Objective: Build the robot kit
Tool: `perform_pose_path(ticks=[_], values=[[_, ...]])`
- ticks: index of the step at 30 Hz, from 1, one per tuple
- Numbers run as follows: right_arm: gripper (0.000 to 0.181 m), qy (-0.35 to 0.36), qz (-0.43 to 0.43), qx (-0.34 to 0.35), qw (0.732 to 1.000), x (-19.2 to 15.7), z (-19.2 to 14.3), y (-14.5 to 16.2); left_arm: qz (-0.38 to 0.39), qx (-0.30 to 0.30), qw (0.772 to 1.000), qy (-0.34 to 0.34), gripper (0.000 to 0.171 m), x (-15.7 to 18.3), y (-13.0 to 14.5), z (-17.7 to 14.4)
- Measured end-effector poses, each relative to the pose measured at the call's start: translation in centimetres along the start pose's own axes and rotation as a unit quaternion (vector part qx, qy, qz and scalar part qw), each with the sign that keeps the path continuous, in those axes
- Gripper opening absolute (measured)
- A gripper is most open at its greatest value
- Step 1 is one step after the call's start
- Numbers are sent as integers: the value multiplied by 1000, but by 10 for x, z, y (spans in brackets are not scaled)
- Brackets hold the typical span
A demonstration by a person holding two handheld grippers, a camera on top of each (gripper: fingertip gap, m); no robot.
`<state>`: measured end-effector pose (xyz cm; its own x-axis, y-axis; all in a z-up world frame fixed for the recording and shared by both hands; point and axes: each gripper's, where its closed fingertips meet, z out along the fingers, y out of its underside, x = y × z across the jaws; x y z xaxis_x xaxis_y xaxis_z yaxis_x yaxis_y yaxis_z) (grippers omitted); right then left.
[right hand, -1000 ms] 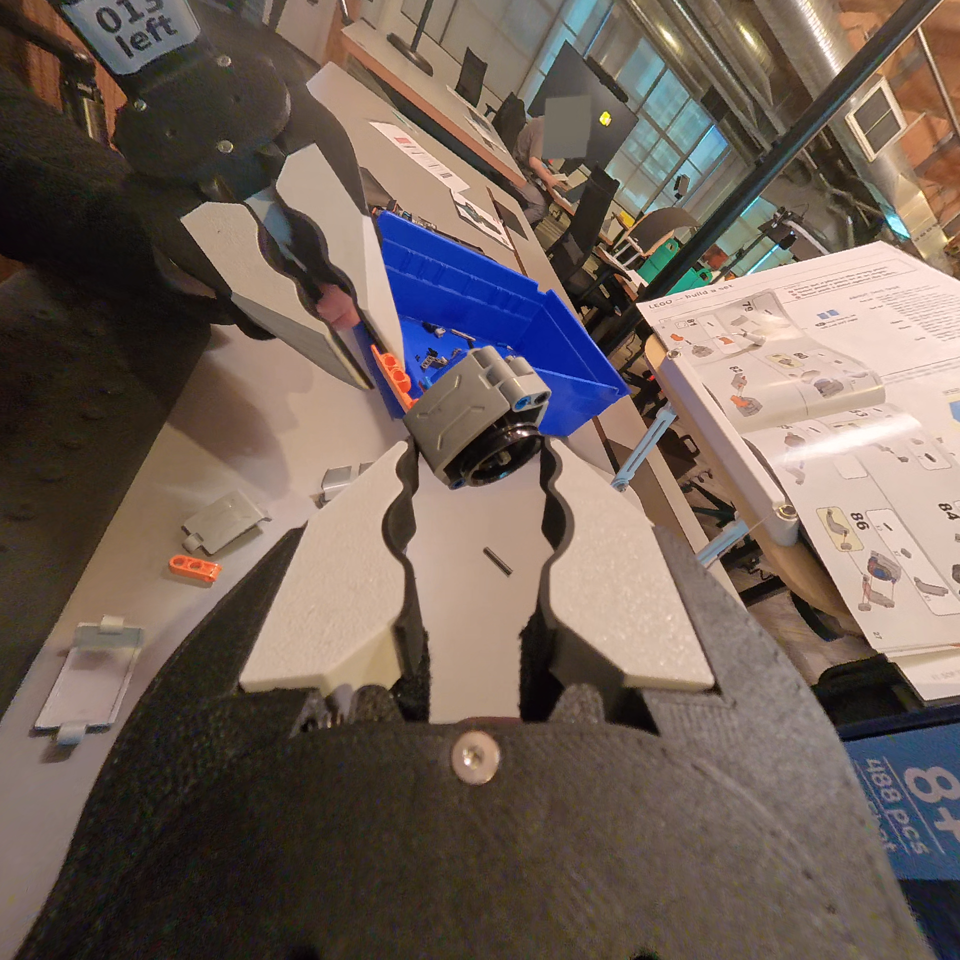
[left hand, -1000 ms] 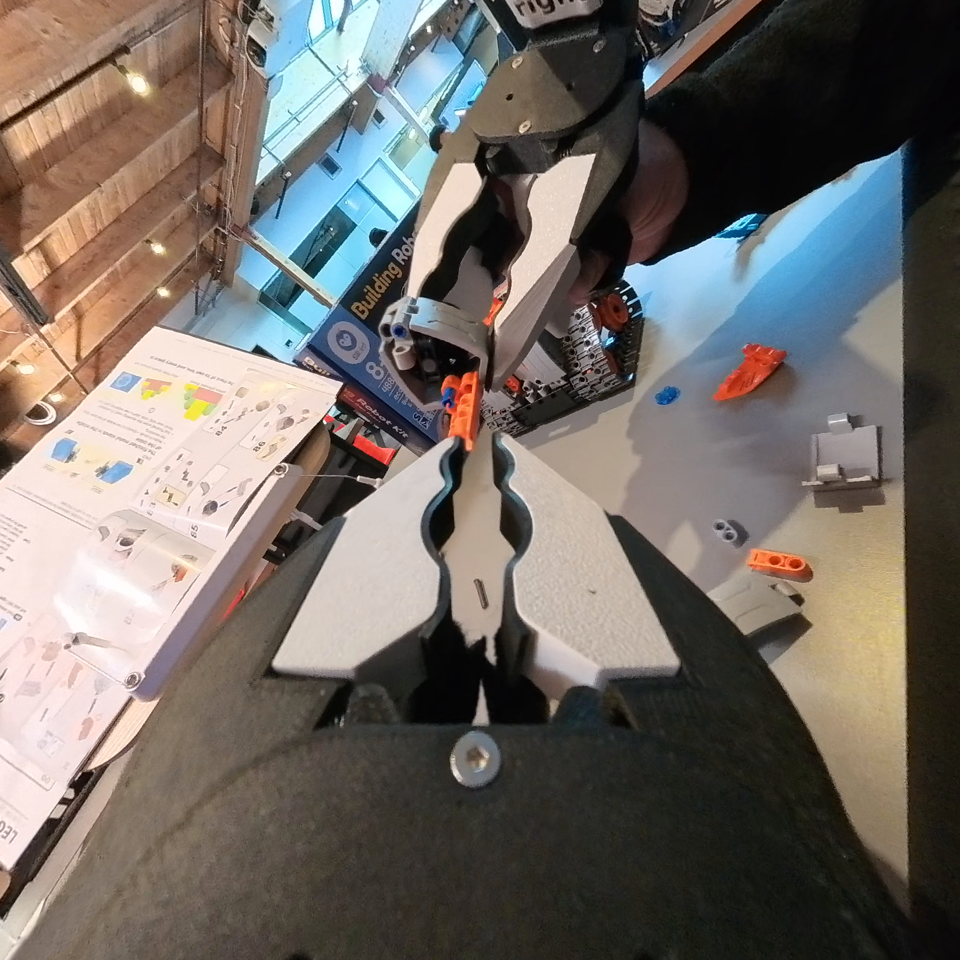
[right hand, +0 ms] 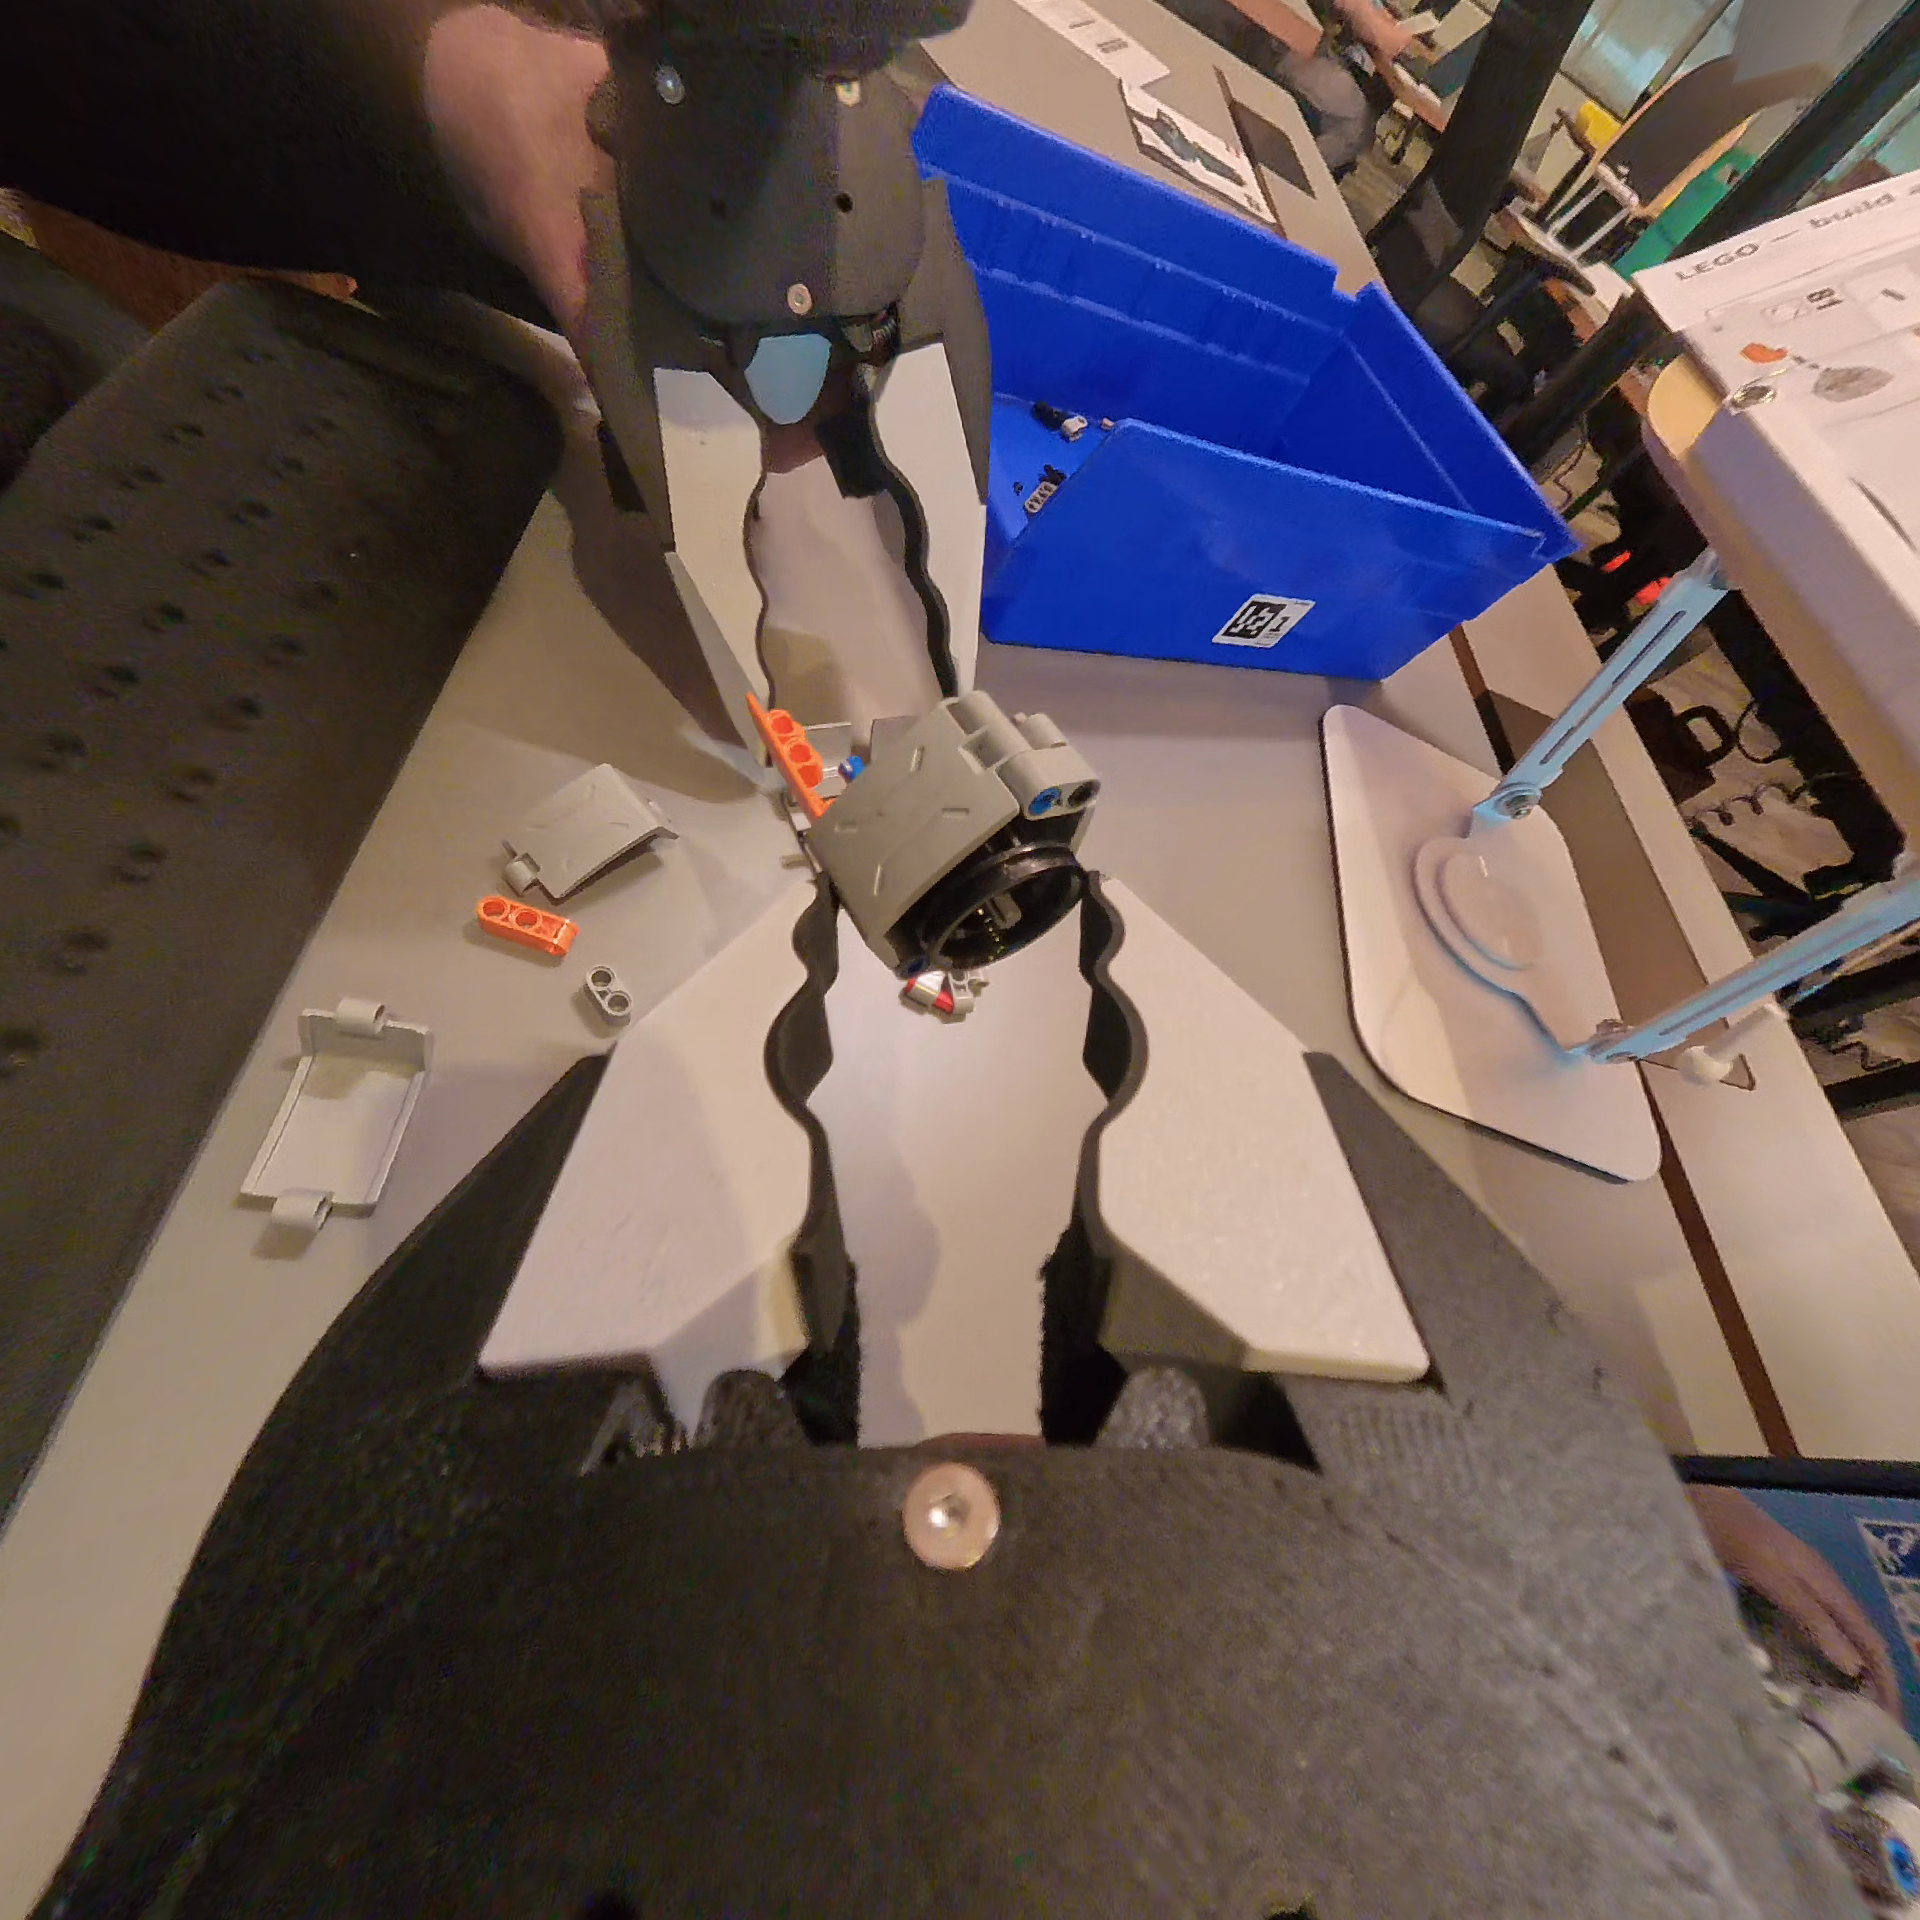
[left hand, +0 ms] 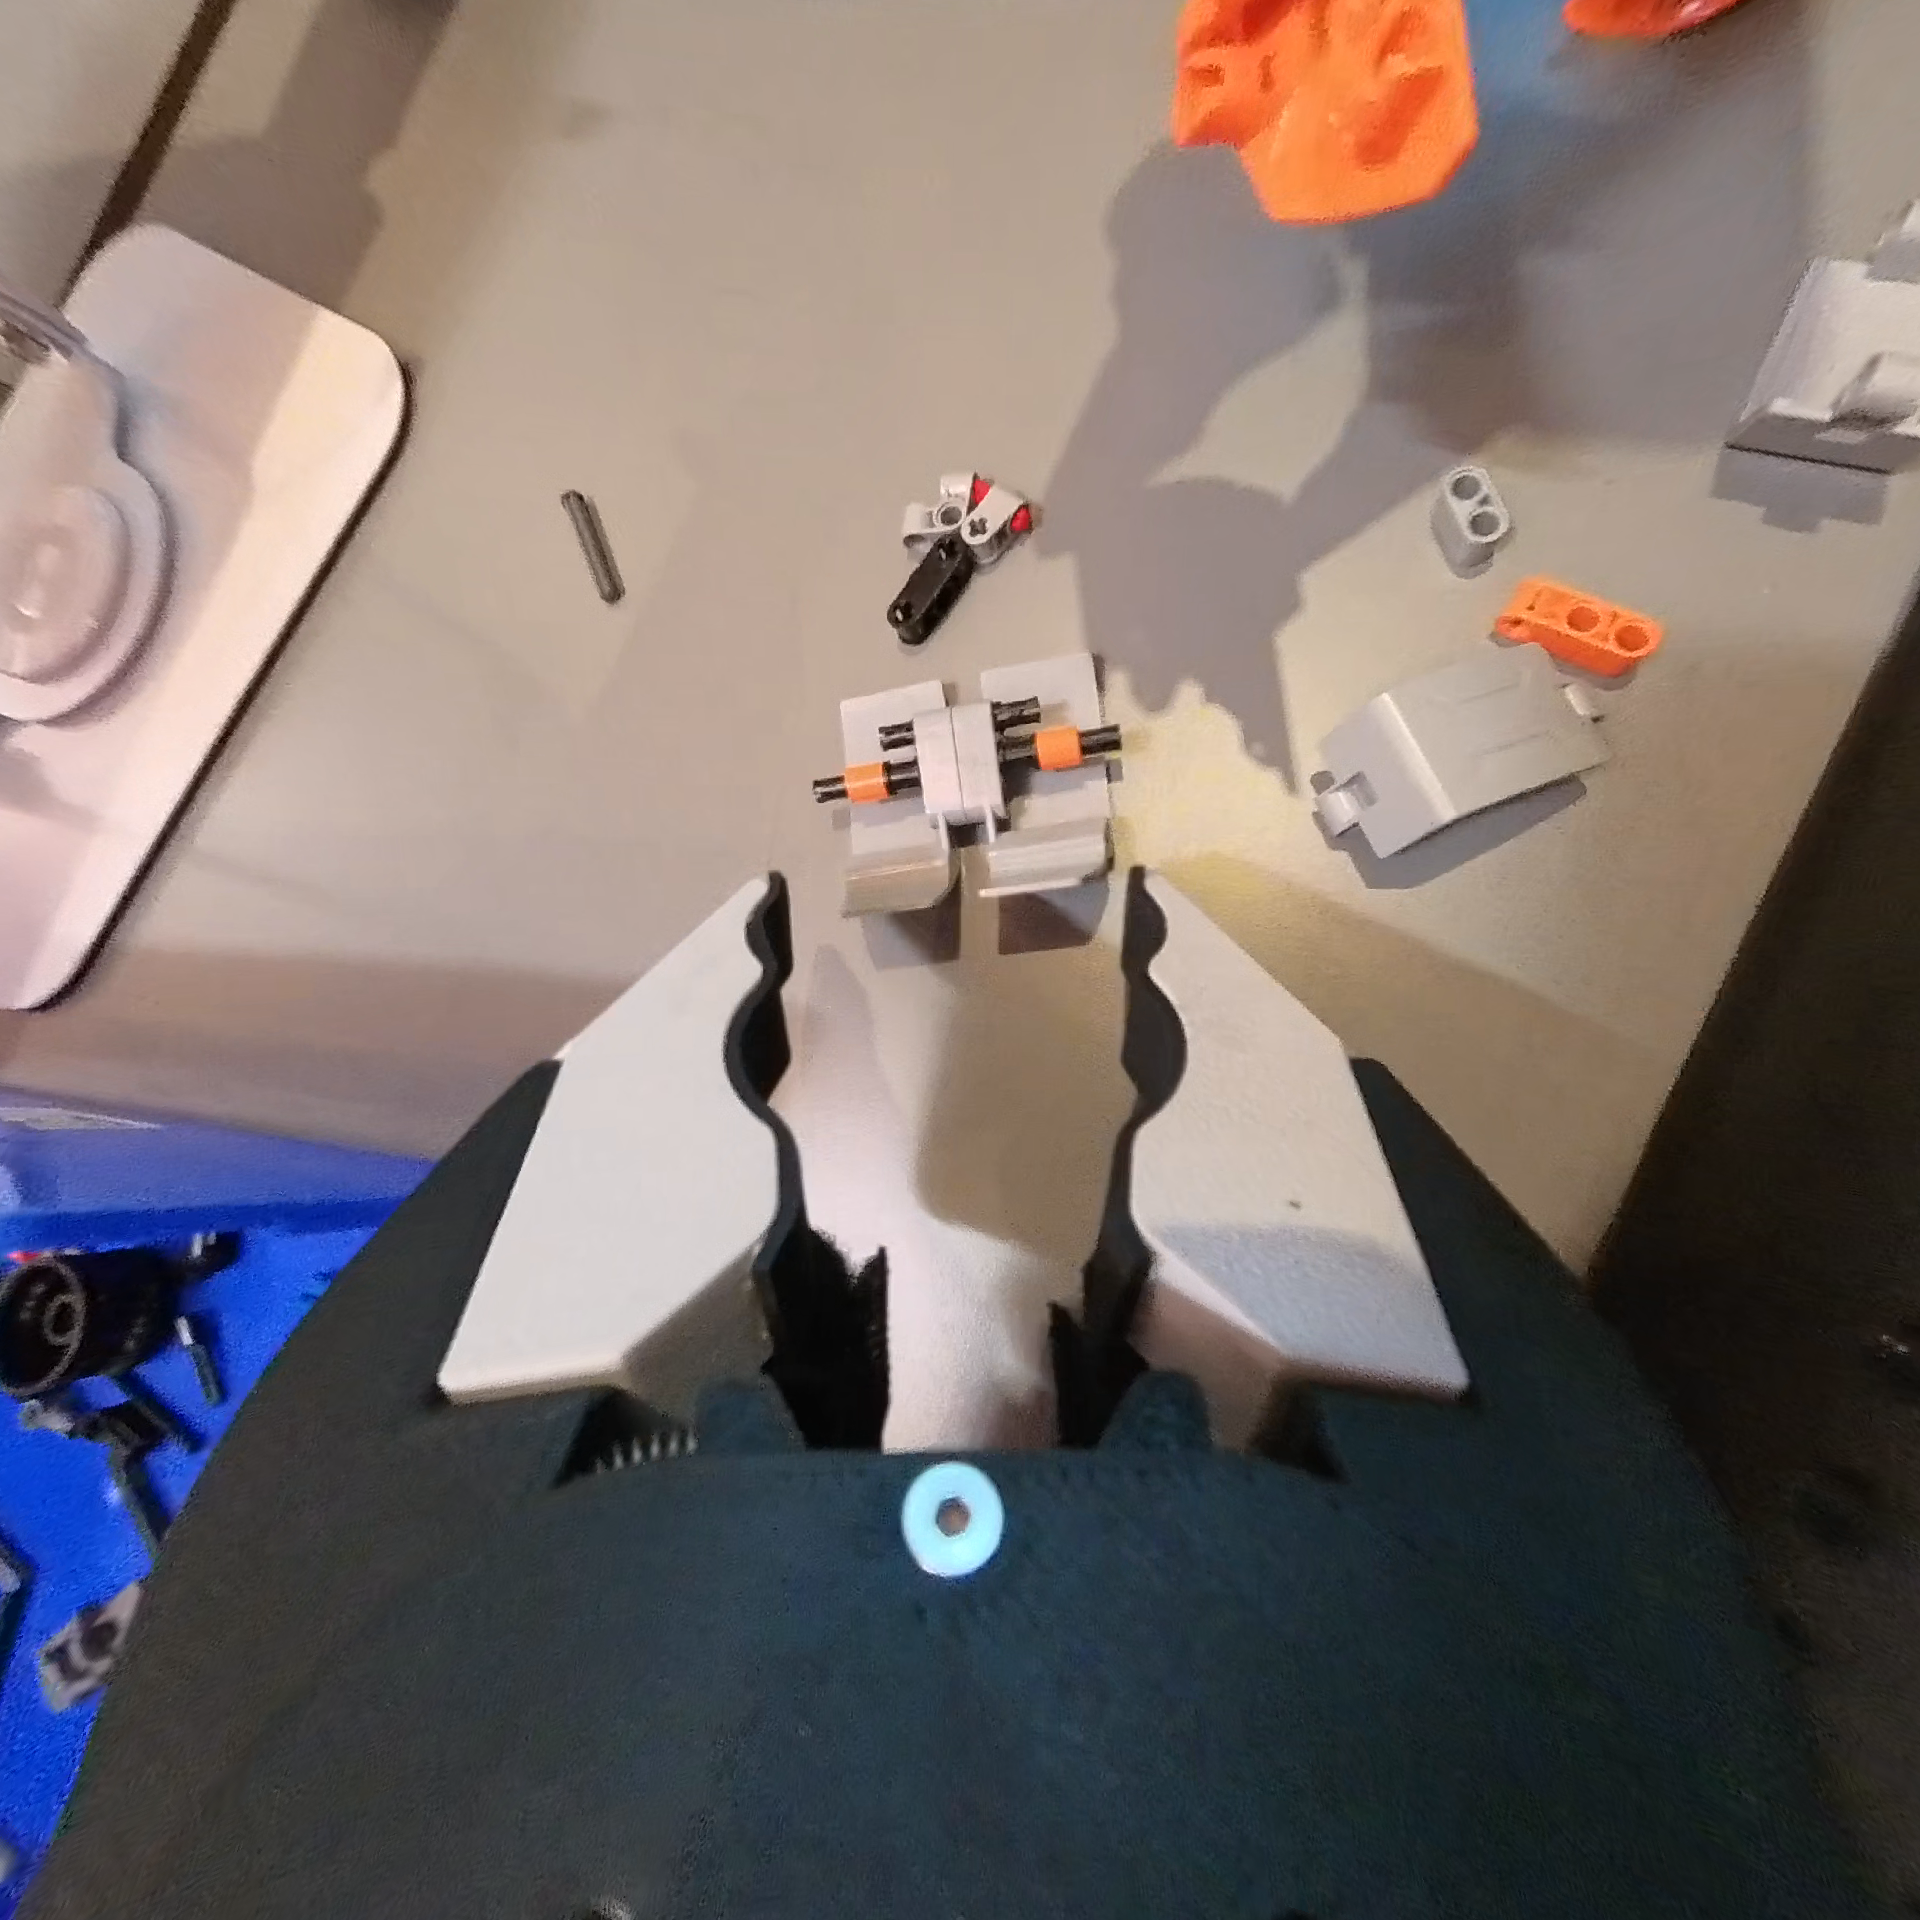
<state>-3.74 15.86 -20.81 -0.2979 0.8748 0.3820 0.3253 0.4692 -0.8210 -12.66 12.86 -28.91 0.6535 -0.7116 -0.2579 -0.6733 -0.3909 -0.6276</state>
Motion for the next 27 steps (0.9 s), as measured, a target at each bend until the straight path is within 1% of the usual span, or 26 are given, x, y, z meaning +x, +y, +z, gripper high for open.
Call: perform_pose_path(ticks=[4, 6, 10, 11, 12, 14, 16, 21, 22, 27], values=[[45, -13, -1, -7, 1000, -7, 6, 3, -21, -1, 1000, 20, 63, 2, 2, 6], [45, -17, -2, -9, 1000, -9, 7, 4, -27, 2, 999, 38, 56, 6, 1, 9], [45, -19, 3, -8, 1000, -9, 8, 5, -25, 8, 999, 37, 51, 6, -3, 14], [44, -18, 4, -7, 1000, -9, 8, 5, -23, 12, 999, 38, 47, 7, -5, 14], [44, -17, 4, -7, 1000, -8, 8, 5, -23, 22, 999, 41, 37, 9, -8, 14], [44, -16, 3, -6, 1000, -8, 8, 4, -23, 34, 998, 39, 25, 9, -12, 14], [45, -16, 3, -7, 1000, -8, 8, 4, -20, 30, 999, 37, 21, 9, -11, 16], [45, -17, 6, -9, 1000, -8, 8, 7, -19, 37, 998, 37, 21, 9, -14, 15], [45, -17, 6, -9, 1000, -7, 8, 6, -23, 41, 998, 34, 23, 7, -15, 13], [45, -15, 8, -9, 1000, -6, 7, 7, -21, 44, 999, 6, 48, -2, -17, 10]])
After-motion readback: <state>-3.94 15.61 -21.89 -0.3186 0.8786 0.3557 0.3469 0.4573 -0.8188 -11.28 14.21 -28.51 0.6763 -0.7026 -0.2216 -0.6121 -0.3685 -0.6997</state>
